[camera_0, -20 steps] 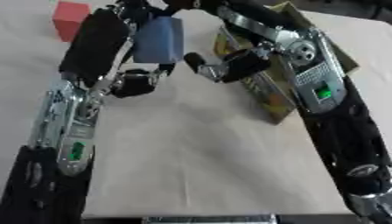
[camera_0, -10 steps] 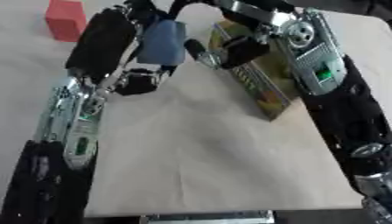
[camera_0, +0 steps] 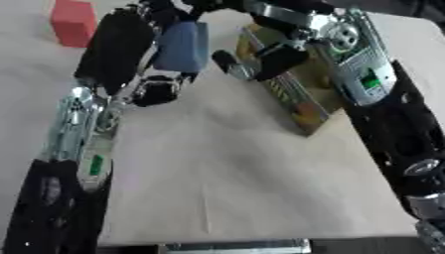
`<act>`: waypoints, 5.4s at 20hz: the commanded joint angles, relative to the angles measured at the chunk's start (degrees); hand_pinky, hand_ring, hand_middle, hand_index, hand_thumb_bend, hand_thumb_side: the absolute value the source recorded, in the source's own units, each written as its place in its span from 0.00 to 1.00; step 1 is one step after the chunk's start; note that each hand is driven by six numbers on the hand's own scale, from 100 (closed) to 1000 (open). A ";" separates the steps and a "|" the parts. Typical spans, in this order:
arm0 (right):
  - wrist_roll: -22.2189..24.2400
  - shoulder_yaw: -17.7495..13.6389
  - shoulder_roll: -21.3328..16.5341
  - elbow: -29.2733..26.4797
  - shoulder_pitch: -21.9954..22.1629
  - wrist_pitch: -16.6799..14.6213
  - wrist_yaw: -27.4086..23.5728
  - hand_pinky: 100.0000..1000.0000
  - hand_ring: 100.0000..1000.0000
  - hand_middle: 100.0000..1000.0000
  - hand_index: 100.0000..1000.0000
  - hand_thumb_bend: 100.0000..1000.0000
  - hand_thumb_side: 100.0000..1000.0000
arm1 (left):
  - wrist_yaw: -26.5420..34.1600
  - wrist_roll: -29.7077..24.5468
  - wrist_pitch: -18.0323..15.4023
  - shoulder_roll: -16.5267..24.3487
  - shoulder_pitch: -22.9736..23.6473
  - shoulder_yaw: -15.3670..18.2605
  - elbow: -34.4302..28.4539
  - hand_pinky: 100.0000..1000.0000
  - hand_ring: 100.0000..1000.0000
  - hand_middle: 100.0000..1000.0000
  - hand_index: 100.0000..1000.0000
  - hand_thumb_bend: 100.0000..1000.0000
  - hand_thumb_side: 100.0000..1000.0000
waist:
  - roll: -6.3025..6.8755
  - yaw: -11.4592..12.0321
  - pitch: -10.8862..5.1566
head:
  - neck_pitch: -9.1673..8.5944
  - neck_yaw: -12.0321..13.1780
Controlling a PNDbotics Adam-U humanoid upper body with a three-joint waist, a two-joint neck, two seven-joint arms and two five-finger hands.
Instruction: Pick up the objects with one hand, pass them to the other hand, and then place them into the box on the other side of the table.
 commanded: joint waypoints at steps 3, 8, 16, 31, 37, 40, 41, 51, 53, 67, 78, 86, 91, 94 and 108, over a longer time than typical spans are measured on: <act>-3.49 -1.93 -1.27 -7.48 3.15 0.42 -4.60 1.00 1.00 1.00 1.00 0.00 0.00 | 3.28 3.50 -3.15 2.39 -0.94 -2.26 -1.57 0.25 0.26 0.47 0.56 0.00 0.00 | 0.99 -1.20 -3.60 | 0.30 1.01; -8.00 -3.84 -8.27 -13.22 9.78 0.97 -9.12 1.00 1.00 1.00 1.00 0.00 0.10 | 7.76 7.98 -7.24 9.65 0.06 -2.74 0.00 0.25 0.26 0.46 0.55 0.00 0.00 | 1.80 -2.96 -6.31 | 0.33 1.52; -13.24 -3.53 -19.21 -13.61 19.02 -5.30 -15.85 1.00 1.00 1.00 1.00 0.00 0.44 | 14.49 14.71 -10.15 18.69 -2.17 -4.59 -0.45 0.26 0.27 0.45 0.54 0.00 0.00 | 2.83 -1.97 -6.39 | 0.09 2.18; -1.37 -3.53 -25.19 -13.62 29.25 -5.90 -28.88 1.00 1.00 1.00 1.00 0.00 0.76 | 27.53 20.41 -21.43 26.25 -7.40 -12.96 -4.86 0.30 0.30 0.45 0.53 0.03 0.00 | 2.82 0.26 -3.30 | 0.22 1.56; 3.55 -4.51 -25.19 -13.62 27.55 -0.98 -33.81 1.00 1.00 1.00 1.00 0.00 0.75 | 32.46 18.09 -24.88 25.62 -8.29 -13.00 -5.15 0.30 0.30 0.45 0.53 0.03 0.00 | 2.39 0.88 -2.59 | 0.29 1.34; 9.80 -7.69 -26.19 -13.62 25.43 6.26 -43.67 1.00 1.00 1.00 1.00 0.00 0.72 | 36.03 15.77 -25.57 25.49 -8.73 -13.17 -6.12 0.30 0.30 0.45 0.53 0.03 0.00 | 2.19 0.87 -2.50 | 0.32 1.32; 11.09 -9.28 -26.98 -13.62 24.49 9.84 -47.98 1.00 1.00 1.00 1.00 0.00 0.70 | 37.39 14.69 -25.73 25.53 -8.87 -13.20 -6.59 0.30 0.30 0.45 0.53 0.04 0.00 | 2.14 0.88 -2.50 | 0.32 1.27; 12.33 -11.81 -28.79 -13.62 20.39 16.76 -56.18 1.00 1.00 1.00 1.00 0.00 0.57 | 46.69 6.61 -24.78 24.46 -9.39 -13.49 -8.49 0.28 0.28 0.44 0.52 0.00 0.00 | 1.78 1.57 -2.10 | 0.33 -0.14; 12.33 -11.84 -28.59 -13.62 19.90 16.04 -55.90 1.00 1.00 1.00 1.00 0.00 0.54 | 48.03 5.43 -24.25 23.95 -9.19 -13.32 -8.78 0.28 0.28 0.44 0.52 0.00 0.00 | 1.70 1.63 -1.96 | 0.33 -0.26; 12.33 -8.78 -26.62 -13.62 18.54 7.38 -47.53 1.00 1.00 1.00 1.00 0.00 0.33 | 50.58 4.46 -28.65 24.47 -9.14 -14.81 -13.58 0.27 0.28 0.42 0.51 0.06 0.00 | 2.09 1.91 -1.28 | -1.67 -1.14; 12.33 -4.29 -25.55 -13.62 14.88 8.52 -44.73 1.00 1.00 1.00 1.00 0.00 0.39 | 42.41 4.42 -36.50 24.83 -9.22 -16.53 -12.12 0.31 0.27 0.44 0.52 0.18 0.00 | 2.16 1.72 -1.34 | -1.52 -2.32; 10.18 -2.64 -24.57 -13.62 12.66 7.99 -43.02 1.00 1.00 1.00 1.00 0.00 0.24 | 36.36 7.79 -38.06 23.86 -8.19 -16.69 -10.41 0.30 0.23 0.44 0.53 0.20 0.00 | 2.04 1.78 -1.34 | -1.42 -2.22; 8.81 -0.99 -25.03 -13.62 11.32 6.33 -42.29 1.00 1.00 1.00 1.00 0.00 0.18 | 31.74 9.23 -38.09 23.15 -7.35 -17.14 -8.09 0.31 0.26 0.44 0.53 0.19 0.00 | 1.85 1.68 -1.58 | -1.10 -2.14; 8.87 0.05 -25.39 -13.62 11.01 5.67 -41.16 1.00 1.00 1.00 1.00 0.00 0.18 | 28.57 10.28 -38.09 22.72 -7.29 -17.26 -6.79 0.33 0.28 0.45 0.53 0.20 0.00 | 1.79 1.70 -1.70 | -1.02 -2.22; 11.84 4.59 -26.27 -13.62 9.24 0.35 -31.91 1.00 1.00 1.00 1.00 0.00 0.13 | 18.75 16.63 -38.09 21.63 -8.08 -18.25 -5.94 0.37 0.32 0.46 0.54 0.27 0.00 | 1.51 2.10 -1.86 | -0.66 -2.89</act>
